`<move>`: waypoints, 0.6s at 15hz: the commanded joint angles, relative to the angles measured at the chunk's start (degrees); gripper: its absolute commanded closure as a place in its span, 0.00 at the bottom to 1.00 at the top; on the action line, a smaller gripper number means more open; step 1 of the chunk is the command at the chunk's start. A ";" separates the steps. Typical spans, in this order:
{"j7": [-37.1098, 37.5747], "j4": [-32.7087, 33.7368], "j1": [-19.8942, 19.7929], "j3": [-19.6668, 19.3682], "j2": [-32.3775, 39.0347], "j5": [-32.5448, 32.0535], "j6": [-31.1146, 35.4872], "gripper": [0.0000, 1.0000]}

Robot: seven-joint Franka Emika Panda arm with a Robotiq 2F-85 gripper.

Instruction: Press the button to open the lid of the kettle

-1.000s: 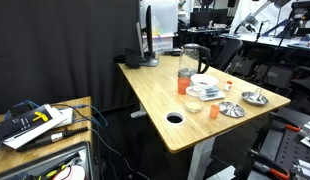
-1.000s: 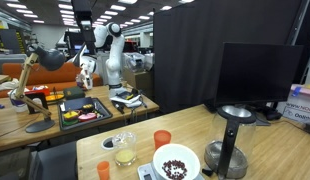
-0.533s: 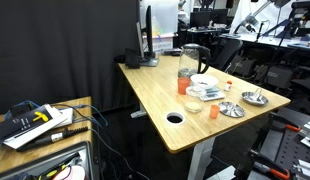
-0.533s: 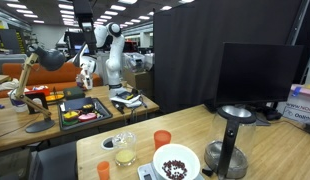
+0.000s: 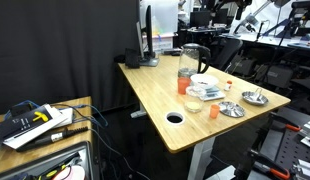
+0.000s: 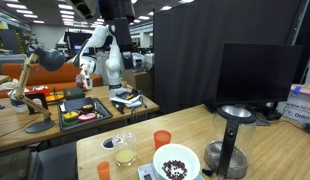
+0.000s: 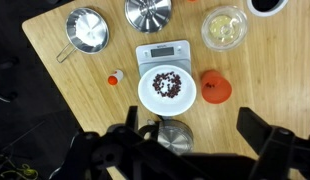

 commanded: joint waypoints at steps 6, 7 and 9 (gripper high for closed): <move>1.13 5.72 -1.38 -4.38 8.51 -3.69 2.77 0.00; 1.37 5.85 -1.31 -4.28 8.55 -3.70 2.76 0.00; 1.74 5.88 -1.23 -4.01 8.43 -3.72 2.74 0.00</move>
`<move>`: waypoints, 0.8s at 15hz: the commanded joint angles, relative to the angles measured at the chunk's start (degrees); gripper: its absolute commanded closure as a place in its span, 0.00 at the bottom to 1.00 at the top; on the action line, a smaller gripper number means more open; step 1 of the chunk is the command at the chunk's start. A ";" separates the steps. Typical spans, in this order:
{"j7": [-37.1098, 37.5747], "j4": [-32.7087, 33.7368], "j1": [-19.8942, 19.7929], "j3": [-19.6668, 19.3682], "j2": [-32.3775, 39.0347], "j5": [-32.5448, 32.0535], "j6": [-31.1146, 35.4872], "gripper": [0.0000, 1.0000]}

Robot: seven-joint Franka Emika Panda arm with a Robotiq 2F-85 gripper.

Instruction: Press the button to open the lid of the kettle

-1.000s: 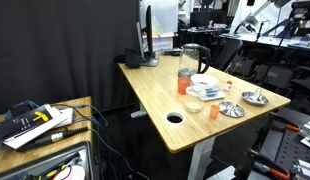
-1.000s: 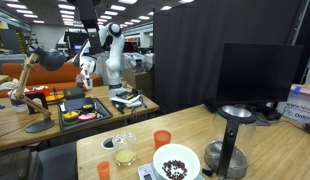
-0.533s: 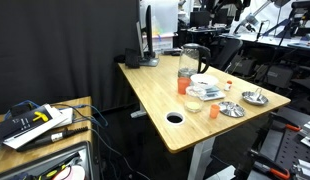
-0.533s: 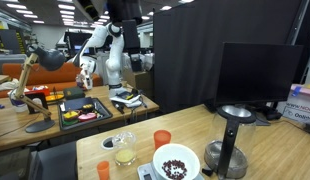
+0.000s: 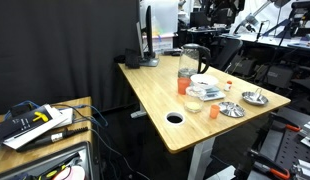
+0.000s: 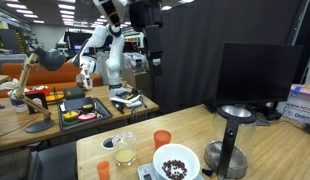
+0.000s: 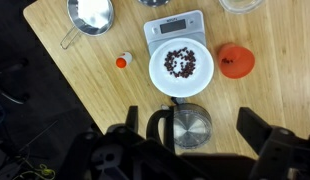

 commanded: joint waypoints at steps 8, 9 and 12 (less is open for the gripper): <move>-1.62 2.16 0.73 -2.43 3.76 -1.58 -0.01 0.00; -1.49 3.15 0.61 -2.96 5.35 -1.41 0.04 0.00; -4.13 7.54 0.92 -4.99 11.35 -0.42 -0.87 0.00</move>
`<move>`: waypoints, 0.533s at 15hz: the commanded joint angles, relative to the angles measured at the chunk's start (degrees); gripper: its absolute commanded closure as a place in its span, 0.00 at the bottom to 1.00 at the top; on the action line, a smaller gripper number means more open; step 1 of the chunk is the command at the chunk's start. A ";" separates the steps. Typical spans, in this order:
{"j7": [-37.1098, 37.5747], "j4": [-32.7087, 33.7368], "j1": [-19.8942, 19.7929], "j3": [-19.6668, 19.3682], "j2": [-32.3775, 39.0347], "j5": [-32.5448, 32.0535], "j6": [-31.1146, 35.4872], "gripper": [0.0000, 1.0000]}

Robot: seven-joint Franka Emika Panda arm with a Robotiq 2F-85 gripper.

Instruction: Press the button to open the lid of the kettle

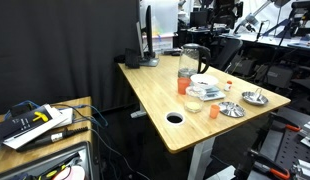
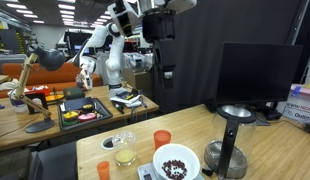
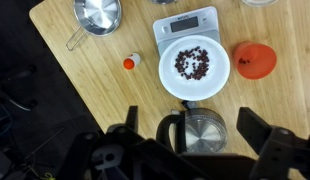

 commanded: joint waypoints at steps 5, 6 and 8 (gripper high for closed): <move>-6.44 13.71 1.19 -4.70 16.50 -2.93 -1.51 0.00; -4.82 10.09 1.69 -4.98 13.71 -1.56 0.02 0.00; -4.98 11.14 1.98 -5.56 15.51 -1.59 0.03 0.00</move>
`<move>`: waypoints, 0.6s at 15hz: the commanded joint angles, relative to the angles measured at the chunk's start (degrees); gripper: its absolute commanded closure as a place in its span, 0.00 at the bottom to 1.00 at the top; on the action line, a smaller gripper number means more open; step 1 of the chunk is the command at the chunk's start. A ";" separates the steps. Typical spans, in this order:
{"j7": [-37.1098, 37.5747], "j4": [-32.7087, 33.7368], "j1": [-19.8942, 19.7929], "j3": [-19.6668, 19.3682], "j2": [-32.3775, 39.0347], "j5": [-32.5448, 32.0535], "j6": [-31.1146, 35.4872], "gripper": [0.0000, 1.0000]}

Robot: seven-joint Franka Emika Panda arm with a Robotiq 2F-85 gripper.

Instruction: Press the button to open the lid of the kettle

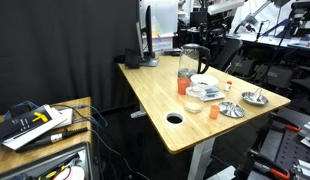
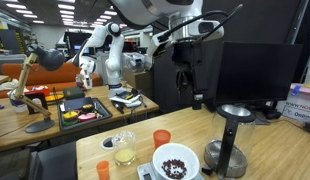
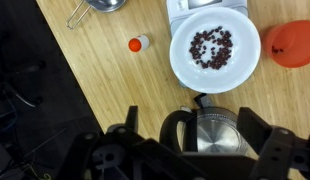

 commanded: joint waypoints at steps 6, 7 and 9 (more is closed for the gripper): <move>7.81 -2.56 2.70 -2.52 -0.73 -5.10 4.89 0.00; 3.47 -0.90 2.52 -2.17 -0.55 -2.75 2.38 0.00; 6.34 -1.76 2.88 -2.60 -0.07 -3.81 3.37 0.00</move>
